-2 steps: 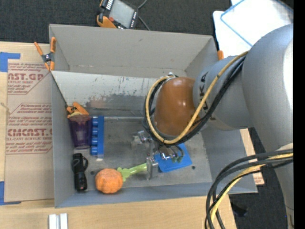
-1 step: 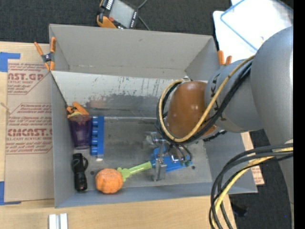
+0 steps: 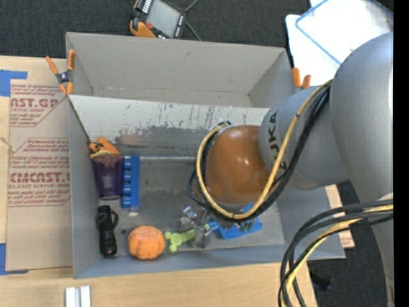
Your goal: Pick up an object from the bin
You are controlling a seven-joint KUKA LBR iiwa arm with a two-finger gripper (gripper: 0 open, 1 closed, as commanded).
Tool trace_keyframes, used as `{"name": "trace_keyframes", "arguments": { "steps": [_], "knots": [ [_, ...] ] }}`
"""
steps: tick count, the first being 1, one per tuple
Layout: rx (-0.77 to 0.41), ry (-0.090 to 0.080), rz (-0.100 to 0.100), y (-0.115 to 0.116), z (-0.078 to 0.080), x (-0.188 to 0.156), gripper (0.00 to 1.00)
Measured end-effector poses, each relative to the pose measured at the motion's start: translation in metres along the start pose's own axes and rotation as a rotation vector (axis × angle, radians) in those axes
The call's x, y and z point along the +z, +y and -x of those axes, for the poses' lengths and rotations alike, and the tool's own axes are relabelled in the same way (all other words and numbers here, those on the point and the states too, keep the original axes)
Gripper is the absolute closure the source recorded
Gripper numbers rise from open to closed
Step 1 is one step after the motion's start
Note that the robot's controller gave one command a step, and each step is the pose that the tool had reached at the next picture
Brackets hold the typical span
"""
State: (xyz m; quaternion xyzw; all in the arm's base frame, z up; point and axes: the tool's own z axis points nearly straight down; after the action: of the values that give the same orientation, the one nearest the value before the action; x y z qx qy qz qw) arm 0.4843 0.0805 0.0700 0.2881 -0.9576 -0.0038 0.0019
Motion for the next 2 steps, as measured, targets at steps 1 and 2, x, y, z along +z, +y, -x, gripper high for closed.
{"name": "trace_keyframes", "arguments": {
  "steps": [1, 2],
  "knots": [
    [0.0, 0.0, 0.0, 0.0, 0.0, 0.0, 1.0],
    [0.022, 0.002, 0.002, -0.003, 0.006, -0.106, 1.0]
  ]
}}
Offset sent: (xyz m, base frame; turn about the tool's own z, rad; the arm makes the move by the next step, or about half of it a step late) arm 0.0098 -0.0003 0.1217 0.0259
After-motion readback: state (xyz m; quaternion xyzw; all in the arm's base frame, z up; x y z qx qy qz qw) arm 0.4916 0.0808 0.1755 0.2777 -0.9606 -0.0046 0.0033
